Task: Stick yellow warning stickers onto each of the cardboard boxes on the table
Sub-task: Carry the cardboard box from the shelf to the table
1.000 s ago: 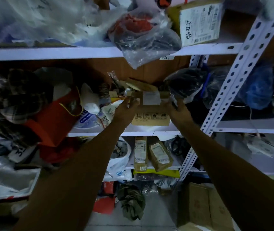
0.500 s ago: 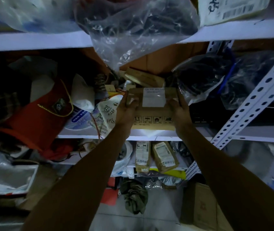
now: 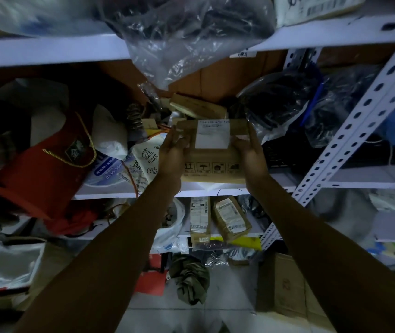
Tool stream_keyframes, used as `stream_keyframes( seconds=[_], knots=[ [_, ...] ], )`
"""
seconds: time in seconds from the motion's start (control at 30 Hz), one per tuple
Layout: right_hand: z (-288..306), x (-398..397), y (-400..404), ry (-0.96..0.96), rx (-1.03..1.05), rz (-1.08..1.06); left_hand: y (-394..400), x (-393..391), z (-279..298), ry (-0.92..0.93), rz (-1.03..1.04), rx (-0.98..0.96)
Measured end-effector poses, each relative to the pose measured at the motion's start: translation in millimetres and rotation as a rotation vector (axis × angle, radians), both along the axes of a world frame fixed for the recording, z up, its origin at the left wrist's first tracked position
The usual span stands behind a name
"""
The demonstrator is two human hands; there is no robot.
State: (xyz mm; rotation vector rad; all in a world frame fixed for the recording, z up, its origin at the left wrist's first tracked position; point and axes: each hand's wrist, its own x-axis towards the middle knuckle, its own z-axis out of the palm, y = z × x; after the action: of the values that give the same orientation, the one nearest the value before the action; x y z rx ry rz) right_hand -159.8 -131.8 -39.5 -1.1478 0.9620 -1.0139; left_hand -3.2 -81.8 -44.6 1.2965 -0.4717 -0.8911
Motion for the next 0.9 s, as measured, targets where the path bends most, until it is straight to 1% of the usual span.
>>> stream_keyframes(
  seconds=[0.17, 0.33, 0.4, 0.5, 0.63, 0.83, 0.9],
  knots=[
    [24.0, -13.4, 37.7, -0.04, -0.112, -0.079, 28.2, -5.5, 24.3, 0.022, -0.026, -0.122],
    [43.8, -26.2, 88.6, -0.016, -0.243, -0.201, 60.6, -14.7, 43.2, -0.075, -0.135, -0.188],
    [47.5, -29.4, 110.2, -0.011, -0.276, -0.265, 71.2, -16.9, 45.6, -0.079, -0.206, -0.178],
    [45.6, -35.6, 143.8, -0.016, -0.287, -0.39, 86.5, -22.5, 45.8, -0.088, -0.365, -0.193],
    [37.1, -52.2, 192.9, 0.0, -0.273, -0.596, 103.7, -42.7, 46.5, -0.087, -0.549, -0.228],
    [31.2, -92.0, 269.2, 0.075, -0.235, -0.881, 136.2, -100.5, 33.9, -0.101, -0.778, -0.255],
    [31.5, -110.5, 299.4, 0.061, -0.204, -0.978, 151.2, -127.9, 32.7, -0.107, -0.877, -0.261]
  ],
)
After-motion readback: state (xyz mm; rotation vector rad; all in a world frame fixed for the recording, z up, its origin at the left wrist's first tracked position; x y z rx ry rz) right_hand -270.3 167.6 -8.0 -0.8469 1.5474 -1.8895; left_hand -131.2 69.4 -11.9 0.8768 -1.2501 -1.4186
